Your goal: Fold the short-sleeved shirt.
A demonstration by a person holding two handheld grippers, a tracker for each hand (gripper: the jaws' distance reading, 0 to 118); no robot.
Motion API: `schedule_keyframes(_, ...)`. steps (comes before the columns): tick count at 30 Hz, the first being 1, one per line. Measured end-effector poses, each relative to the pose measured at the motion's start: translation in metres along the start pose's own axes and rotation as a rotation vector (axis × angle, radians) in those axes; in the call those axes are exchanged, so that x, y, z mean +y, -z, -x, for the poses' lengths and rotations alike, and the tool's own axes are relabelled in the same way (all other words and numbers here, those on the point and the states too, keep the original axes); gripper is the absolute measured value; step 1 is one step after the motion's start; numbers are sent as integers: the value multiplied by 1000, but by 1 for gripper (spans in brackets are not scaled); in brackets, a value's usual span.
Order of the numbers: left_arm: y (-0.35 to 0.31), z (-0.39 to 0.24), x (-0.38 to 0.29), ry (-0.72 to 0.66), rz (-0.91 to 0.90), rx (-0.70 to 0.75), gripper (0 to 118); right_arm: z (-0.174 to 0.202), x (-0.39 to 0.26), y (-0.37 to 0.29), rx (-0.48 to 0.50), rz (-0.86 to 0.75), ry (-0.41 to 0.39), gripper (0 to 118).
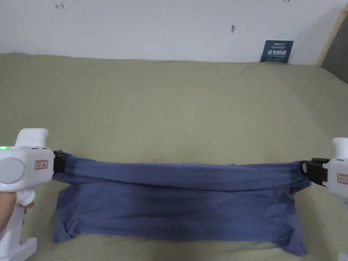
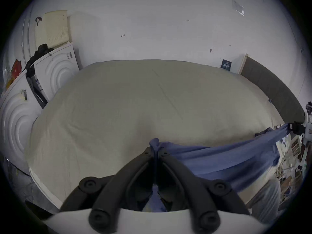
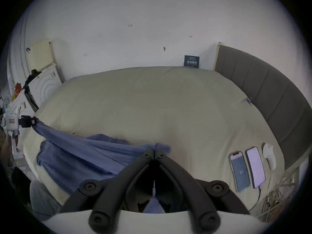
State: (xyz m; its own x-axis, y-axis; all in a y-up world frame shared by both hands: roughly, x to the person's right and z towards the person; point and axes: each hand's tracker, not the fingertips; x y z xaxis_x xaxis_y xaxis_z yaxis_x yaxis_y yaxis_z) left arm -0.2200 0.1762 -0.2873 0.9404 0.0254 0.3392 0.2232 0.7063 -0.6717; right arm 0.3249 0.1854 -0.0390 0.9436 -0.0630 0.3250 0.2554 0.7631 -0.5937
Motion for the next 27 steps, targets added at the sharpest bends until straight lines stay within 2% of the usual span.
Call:
schedule_keyframes(6, -15, 2, -61, 30, -6, -2, 3, 2, -68, -18, 2, 40, -26, 0)
schedule_keyframes(9, -11, 1, -81, 34, 13, -9, 3, -2, -89, -10, 3, 70, 5, 0)
schedule_keyframes(19, -3, -1, -92, -57, 78, 7, 4, 1, -99, 4, -34, 100, 45, 1)
schedule_keyframes(20, -3, 0, -91, -61, 79, 6, 11, 2, -98, 3, -35, 99, 44, 6)
schedule_keyframes(21, -6, -2, -91, -65, 77, 4, 32, 3, -97, 2, -38, 99, 43, 21)
schedule_keyframes(22, -7, -2, -90, -69, 77, 4, 83, 5, -96, 0, -40, 102, 45, 67)
schedule_keyframes(23, -8, -1, -89, -71, 79, 4, 115, 6, -94, -2, -46, 103, 49, 104)
schedule_keyframes(24, -9, 0, -88, -73, 81, 12, 118, 9, -91, -5, -67, 99, 45, 117)
schedule_keyframes(25, -11, 0, -88, -74, 84, 13, 118, 11, -88, -6, -75, 91, 35, 111)
schedule_keyframes(26, -15, -1, -88, -77, 58, 24, 117, 13, -85, -7, -75, 86, 35, 109)
schedule_keyframes(27, -23, -3, -85, -73, -4, 47, 117, 16, -81, -20, -69, -15, 64, 109)
